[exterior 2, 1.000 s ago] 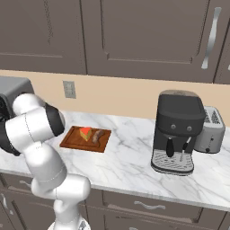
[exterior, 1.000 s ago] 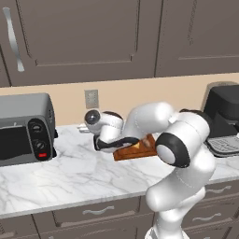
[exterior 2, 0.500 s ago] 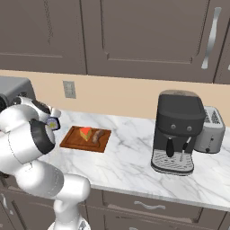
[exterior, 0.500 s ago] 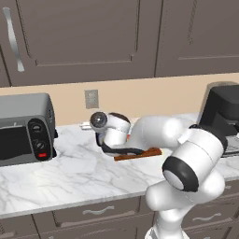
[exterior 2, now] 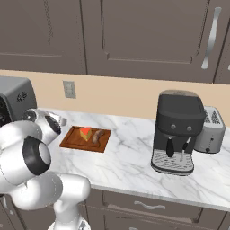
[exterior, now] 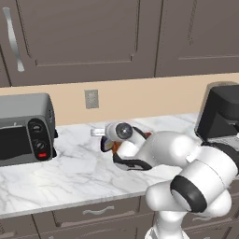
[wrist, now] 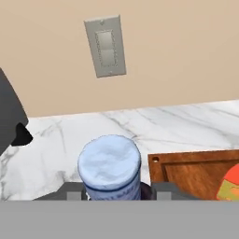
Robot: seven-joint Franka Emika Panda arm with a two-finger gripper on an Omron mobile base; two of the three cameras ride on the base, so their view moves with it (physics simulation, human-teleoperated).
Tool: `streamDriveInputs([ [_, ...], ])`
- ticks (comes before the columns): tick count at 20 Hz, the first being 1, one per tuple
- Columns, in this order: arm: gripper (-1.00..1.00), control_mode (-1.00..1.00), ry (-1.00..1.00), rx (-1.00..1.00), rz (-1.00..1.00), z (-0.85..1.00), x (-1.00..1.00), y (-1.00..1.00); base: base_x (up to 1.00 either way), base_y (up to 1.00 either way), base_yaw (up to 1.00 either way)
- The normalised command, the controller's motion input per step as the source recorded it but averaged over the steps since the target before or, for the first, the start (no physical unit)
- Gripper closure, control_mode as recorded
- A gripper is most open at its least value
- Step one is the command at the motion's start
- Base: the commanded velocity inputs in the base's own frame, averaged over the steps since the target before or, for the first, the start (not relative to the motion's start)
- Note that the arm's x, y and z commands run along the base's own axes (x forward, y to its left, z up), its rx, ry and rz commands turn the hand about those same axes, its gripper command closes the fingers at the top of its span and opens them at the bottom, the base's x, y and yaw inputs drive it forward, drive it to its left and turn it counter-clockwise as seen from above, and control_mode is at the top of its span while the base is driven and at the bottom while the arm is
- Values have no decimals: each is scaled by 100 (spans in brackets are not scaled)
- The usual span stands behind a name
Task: Retrieve the reheated potato from the microwave, then place the potato, cheese, and condiment on the cutting board.
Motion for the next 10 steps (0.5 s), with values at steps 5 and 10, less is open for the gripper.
streamDriveInputs([
  [5,100,-100,0,10,13,15,-7,-21,0,0,0],
  [10,100,-100,0,3,11,21,-4,-11,0,0,0],
])
